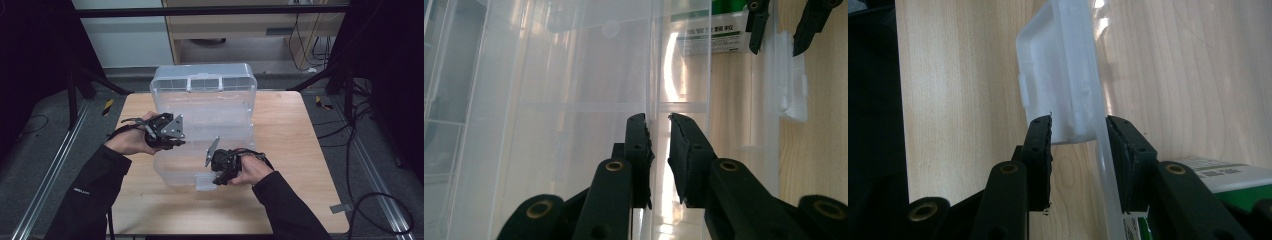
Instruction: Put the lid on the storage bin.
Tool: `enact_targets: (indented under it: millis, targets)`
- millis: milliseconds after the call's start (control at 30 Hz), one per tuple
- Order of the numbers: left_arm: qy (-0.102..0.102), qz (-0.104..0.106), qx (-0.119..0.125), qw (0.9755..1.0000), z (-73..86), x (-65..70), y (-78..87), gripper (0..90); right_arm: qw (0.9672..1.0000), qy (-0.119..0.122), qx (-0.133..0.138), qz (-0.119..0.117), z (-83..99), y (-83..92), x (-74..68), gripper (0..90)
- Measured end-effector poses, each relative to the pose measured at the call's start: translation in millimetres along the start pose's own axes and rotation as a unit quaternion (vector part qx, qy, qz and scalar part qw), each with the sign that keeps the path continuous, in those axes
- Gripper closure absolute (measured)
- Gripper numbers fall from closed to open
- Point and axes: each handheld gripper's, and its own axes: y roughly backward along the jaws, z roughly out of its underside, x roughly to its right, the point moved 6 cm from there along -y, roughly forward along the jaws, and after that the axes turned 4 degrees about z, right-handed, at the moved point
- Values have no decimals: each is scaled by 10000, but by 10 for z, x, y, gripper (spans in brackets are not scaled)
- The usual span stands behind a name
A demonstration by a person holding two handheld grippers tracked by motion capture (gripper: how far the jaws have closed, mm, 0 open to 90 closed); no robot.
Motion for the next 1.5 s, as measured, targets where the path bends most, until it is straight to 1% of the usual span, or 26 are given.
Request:
enact_targets:
  millis: [133,167,233,267,467,700,733,800,833,867,900,933,967,1000,1033,1100,1133,1167,1267,1300,1333,1367,1400,1433,1467,1500]
  targets:
    - [4,1,8,10000,3,14,-5,783,10000,9,28,28,3,3,-4,637]
    - [38,-18,-39,10000,10,19,0,785,10000,3,33,28,4,4,-5,636]
    - [17,-5,-25,10000,3,23,-9,789,10000,15,42,31,4,5,-6,635]
    - [79,-28,-104,9999,8,28,-3,793,10000,16,46,47,4,7,-10,633]
    - [170,1,-82,9998,12,29,-9,820,9999,41,59,152,4,13,-21,626]
    - [239,72,-109,9996,15,45,-12,825,9997,32,107,219,6,35,-20,623]
    - [241,79,-107,9996,15,44,-12,825,9996,6,216,180,2,74,-23,604]
    - [238,102,-146,9996,18,40,-6,825,9992,-20,360,152,1,133,-29,604]
    - [238,102,-146,9996,18,40,-6,825,9992,-20,360,152,1,133,-29,604]
    - [248,108,-148,9995,17,38,-6,825,9986,-57,483,195,15,188,-26,612]
    - [248,108,-148,9995,17,38,-6,825,9986,-57,483,195,15,188,-26,612]
    - [270,113,-125,9995,16,39,-11,825,9978,-128,620,195,36,233,-20,617]
    - [270,113,-125,9995,16,39,-11,825,9978,-128,620,195,36,233,-20,617]
    - [290,128,-156,9994,15,42,-8,825,9969,-178,718,275,60,282,-8,625]
    - [290,128,-156,9994,15,42,-8,825,9969,-178,718,275,60,282,-8,625]
    - [286,140,-170,9993,13,42,-8,825,9954,-256,862,319,88,349,-1,644]
    - [303,142,-166,9993,14,45,-9,825,9928,-402,1062,368,118,420,16,662]
    - [303,142,-166,9993,14,45,-9,825,9928,-402,1062,368,118,420,16,662]
    - [302,149,-173,9993,14,46,-8,825,9874,-657,1372,426,196,511,51,695]
    - [293,156,-175,9993,13,47,-10,825,9867,-708,1393,448,235,533,59,707]
    - [306,166,-181,9992,11,49,-10,825,9842,-862,1452,535,311,557,70,731]
    - [306,166,-181,9992,11,49,-10,825,9842,-862,1452,535,311,557,70,731]
    - [314,170,-184,9992,11,51,-11,824,9811,-1002,1551,573,394,581,86,758]
    - [311,183,-202,9991,11,51,-10,824,9811,-1002,1551,573,394,581,86,758]
    - [316,187,-202,9991,9,52,-11,824,9772,-1110,1680,668,472,619,104,790]
    - [317,189,-205,9991,8,53,-11,824,9772,-1110,1680,668,472,619,104,790]
